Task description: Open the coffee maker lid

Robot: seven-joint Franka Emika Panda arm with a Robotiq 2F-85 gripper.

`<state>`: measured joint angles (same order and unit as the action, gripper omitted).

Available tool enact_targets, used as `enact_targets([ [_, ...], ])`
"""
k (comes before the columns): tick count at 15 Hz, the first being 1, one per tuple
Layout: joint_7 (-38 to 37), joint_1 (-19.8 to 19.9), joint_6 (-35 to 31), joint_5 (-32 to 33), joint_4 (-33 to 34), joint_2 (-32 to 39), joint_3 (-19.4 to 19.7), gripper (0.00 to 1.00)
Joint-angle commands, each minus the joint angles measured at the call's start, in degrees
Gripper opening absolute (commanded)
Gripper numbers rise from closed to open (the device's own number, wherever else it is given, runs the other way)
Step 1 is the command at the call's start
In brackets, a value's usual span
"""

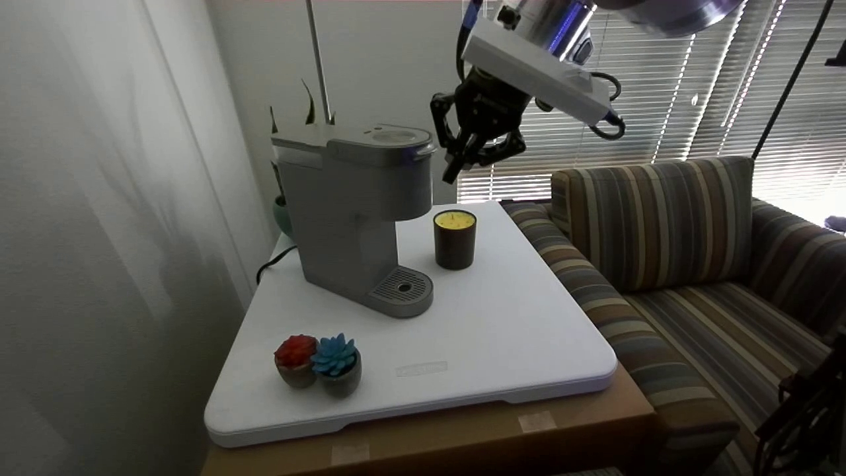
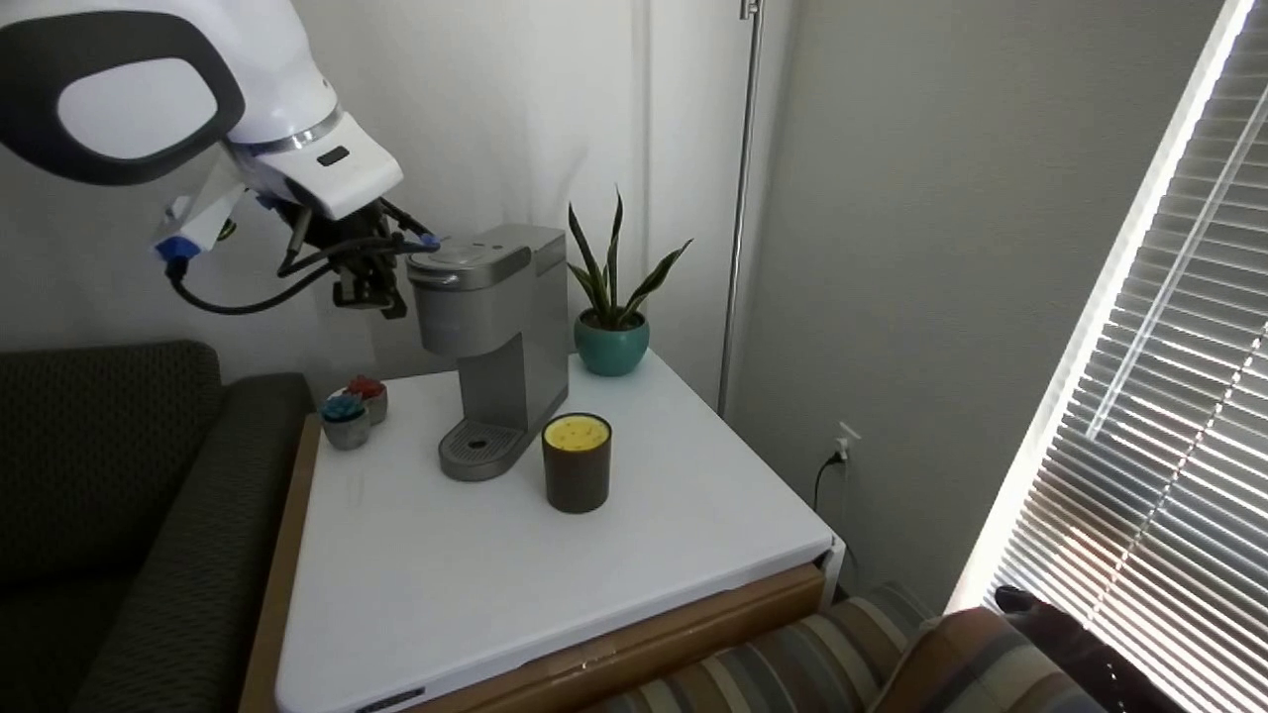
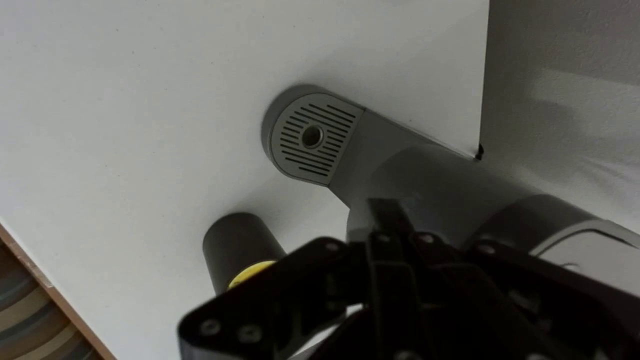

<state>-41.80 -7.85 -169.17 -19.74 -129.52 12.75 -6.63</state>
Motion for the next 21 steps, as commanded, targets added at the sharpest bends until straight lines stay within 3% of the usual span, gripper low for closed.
enact_targets([
  [1,-1.2,-0.9,-3.1,0.9,-0.6,0.8,2.6,0.0],
  [5,-2.6,-0.8,-4.9,0.4,-0.9,1.1,3.3,0.0],
  [18,-0.1,1.6,-9.5,-6.6,-0.6,1.3,-2.7,0.0],
  [21,-0.9,0.1,-10.6,-5.6,-0.9,0.8,-1.4,0.0],
])
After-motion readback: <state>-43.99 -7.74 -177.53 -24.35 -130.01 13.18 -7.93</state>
